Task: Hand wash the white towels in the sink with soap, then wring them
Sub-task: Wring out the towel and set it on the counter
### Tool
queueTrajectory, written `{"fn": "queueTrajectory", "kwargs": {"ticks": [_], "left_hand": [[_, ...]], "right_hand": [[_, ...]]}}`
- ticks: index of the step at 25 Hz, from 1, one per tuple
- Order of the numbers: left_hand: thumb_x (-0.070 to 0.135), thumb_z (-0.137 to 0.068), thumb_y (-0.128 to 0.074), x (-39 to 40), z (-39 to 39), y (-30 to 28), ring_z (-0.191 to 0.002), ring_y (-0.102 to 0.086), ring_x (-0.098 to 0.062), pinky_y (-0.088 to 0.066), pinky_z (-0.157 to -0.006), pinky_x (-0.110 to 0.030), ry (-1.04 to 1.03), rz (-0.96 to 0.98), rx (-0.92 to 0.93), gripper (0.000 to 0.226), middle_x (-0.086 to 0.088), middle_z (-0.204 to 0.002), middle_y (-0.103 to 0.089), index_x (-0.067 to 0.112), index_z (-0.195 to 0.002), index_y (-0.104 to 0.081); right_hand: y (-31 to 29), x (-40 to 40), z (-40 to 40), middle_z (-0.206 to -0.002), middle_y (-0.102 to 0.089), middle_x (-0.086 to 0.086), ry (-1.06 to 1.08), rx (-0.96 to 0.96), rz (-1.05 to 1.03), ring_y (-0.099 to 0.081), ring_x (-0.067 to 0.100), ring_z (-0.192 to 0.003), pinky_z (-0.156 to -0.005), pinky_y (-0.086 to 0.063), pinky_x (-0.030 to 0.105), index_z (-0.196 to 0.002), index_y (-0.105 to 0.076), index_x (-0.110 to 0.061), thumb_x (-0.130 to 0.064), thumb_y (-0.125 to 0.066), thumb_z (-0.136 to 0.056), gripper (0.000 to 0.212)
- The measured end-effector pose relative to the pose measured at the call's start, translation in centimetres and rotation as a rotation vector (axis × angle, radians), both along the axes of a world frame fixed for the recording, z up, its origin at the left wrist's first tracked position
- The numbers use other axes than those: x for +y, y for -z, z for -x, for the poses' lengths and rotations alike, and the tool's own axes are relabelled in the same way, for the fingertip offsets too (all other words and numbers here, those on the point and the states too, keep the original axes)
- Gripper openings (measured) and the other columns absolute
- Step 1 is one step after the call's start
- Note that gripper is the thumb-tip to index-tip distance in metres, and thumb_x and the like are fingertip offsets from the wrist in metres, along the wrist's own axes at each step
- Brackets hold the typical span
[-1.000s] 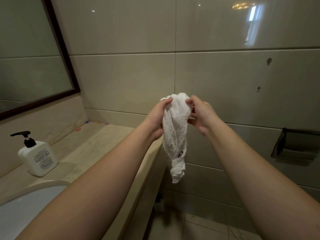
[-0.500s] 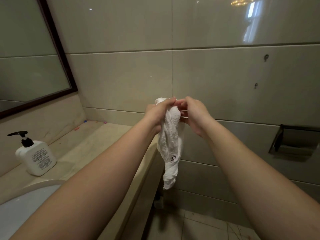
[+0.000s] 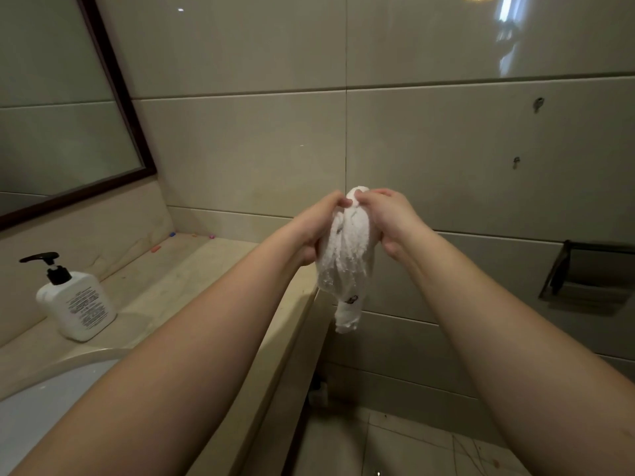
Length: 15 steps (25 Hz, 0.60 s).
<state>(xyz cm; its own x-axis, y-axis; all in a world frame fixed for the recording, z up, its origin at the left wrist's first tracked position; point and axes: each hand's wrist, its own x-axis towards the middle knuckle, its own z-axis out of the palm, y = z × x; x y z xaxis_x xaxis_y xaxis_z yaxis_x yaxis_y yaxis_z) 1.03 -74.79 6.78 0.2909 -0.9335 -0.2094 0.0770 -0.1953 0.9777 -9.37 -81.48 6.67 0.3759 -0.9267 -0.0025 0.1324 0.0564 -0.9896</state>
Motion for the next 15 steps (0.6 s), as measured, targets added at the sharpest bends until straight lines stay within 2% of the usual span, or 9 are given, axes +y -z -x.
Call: {"fn": "queueTrajectory", "kwargs": {"ticks": [2, 4, 7, 11, 13, 15], "left_hand": [[0.038, -0.099, -0.048, 0.2, -0.4, -0.1, -0.074, -0.068, -0.023, -0.052, -0.067, -0.027, 0.006, -0.010, -0.026, 0.034, -0.008, -0.088, -0.073, 0.012, -0.099, -0.069], [0.037, -0.098, -0.056, 0.2, -0.6, 0.1, -0.075, -0.071, -0.022, -0.055, -0.064, -0.024, -0.027, 0.034, 0.011, 0.032, -0.009, -0.095, -0.076, 0.010, -0.108, -0.071], [0.025, -0.094, -0.066, -0.4, -1.0, 0.8, -0.077, -0.071, -0.023, -0.058, -0.065, -0.026, -0.137, 0.107, 0.063, 0.037, -0.016, -0.107, -0.076, 0.000, -0.121, -0.070], [0.014, -0.092, -0.065, -0.5, -0.7, 1.9, -0.064, -0.068, -0.021, -0.056, -0.056, -0.023, -0.208, 0.167, 0.106, 0.032, -0.015, -0.087, -0.073, -0.006, -0.116, -0.070], [0.010, -0.092, -0.064, -0.5, -0.7, 1.9, -0.058, -0.065, -0.020, -0.054, -0.052, -0.022, -0.242, 0.193, 0.147, 0.026, -0.013, -0.079, -0.068, -0.007, -0.111, -0.067], [0.010, -0.094, -0.064, -0.5, -1.2, 1.5, -0.058, -0.066, -0.022, -0.056, -0.053, -0.026, -0.271, 0.211, 0.209, 0.013, -0.013, -0.077, -0.064, 0.000, -0.102, -0.061]], "right_hand": [[0.3, -0.2, -0.2, -0.092, -0.067, 0.005, -0.095, 0.062, 0.055, -0.064, 0.016, -0.074, -0.061, -0.052, 0.025, -0.112, -0.061, -0.015, -0.018, -0.058, -0.100, 0.013], [0.3, -0.8, 0.3, -0.099, -0.072, 0.007, -0.186, 0.068, 0.083, -0.069, 0.017, -0.080, -0.069, -0.057, 0.027, -0.115, -0.065, -0.015, -0.017, -0.055, -0.101, 0.017], [0.4, -1.9, 1.3, -0.100, -0.074, 0.009, -0.292, 0.103, 0.038, -0.071, 0.018, -0.081, -0.069, -0.059, 0.029, -0.111, -0.069, -0.011, -0.017, -0.055, -0.101, 0.018], [0.9, -2.3, 1.8, -0.084, -0.067, 0.000, -0.544, 0.372, -0.089, -0.062, 0.016, -0.077, -0.072, -0.052, 0.031, -0.098, -0.069, -0.018, -0.042, -0.053, -0.101, 0.029], [1.0, -2.1, 2.0, -0.087, -0.071, -0.001, -0.621, 0.431, -0.112, -0.066, 0.015, -0.078, -0.074, -0.053, 0.031, -0.098, -0.069, -0.018, -0.044, -0.050, -0.101, 0.032], [0.7, -1.8, 2.4, -0.093, -0.075, 0.002, -0.663, 0.472, -0.108, -0.071, 0.015, -0.079, -0.073, -0.056, 0.030, -0.098, -0.070, -0.016, -0.044, -0.051, -0.101, 0.034]]}}
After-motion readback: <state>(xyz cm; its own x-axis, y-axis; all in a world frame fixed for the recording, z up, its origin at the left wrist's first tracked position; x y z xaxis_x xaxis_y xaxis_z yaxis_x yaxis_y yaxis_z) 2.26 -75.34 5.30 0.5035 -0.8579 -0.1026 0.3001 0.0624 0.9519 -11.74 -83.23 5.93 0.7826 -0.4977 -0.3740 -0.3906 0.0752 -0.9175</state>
